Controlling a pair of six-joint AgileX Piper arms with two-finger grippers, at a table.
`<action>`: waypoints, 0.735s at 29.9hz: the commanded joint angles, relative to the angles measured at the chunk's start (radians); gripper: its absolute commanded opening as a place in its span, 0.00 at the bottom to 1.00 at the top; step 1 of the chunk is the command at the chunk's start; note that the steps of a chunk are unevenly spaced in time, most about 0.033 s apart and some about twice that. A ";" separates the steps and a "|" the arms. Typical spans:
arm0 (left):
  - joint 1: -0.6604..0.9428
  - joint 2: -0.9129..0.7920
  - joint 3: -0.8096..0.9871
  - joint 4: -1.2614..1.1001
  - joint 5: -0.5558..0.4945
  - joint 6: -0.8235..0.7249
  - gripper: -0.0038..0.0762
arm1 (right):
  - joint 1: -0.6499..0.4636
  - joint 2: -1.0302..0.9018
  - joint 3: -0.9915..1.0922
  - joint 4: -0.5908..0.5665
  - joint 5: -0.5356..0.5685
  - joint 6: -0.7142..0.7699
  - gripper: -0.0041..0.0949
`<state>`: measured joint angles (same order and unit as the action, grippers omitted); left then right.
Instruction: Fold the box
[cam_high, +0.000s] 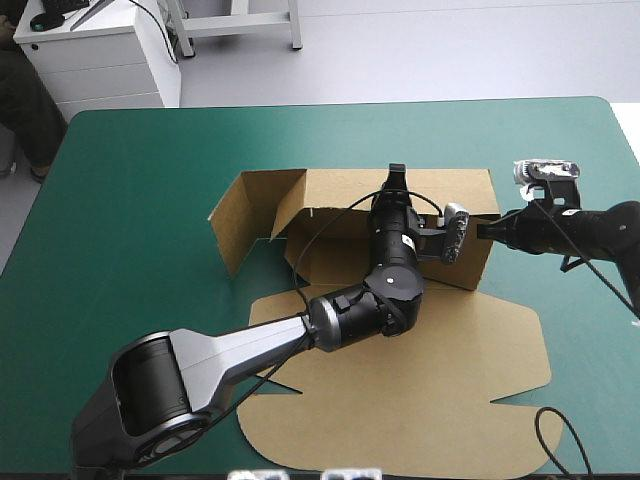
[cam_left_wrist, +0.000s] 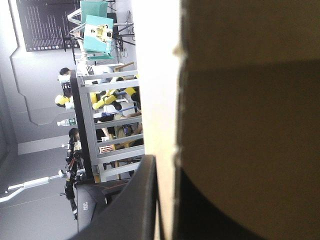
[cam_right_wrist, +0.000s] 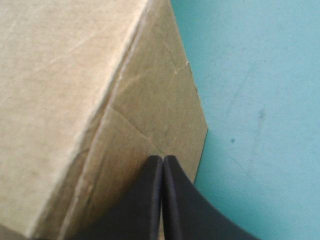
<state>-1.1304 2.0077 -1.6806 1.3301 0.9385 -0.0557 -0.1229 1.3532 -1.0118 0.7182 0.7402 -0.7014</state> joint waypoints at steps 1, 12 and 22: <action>-0.006 -0.033 -0.018 -0.043 -0.010 -0.002 0.04 | 0.000 -0.072 0.008 0.109 -0.050 -0.113 0.02; -0.006 -0.033 -0.018 0.005 -0.002 -0.002 0.04 | 0.000 -0.105 0.033 0.016 -0.015 -0.220 0.24; -0.006 -0.033 -0.018 0.005 0.001 -0.006 0.04 | 0.000 -0.105 0.033 -0.057 0.040 -0.291 0.40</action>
<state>-1.1304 2.0136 -1.6806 1.3513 0.9458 -0.0557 -0.1240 1.2795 -0.9531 0.6063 0.7668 -0.9567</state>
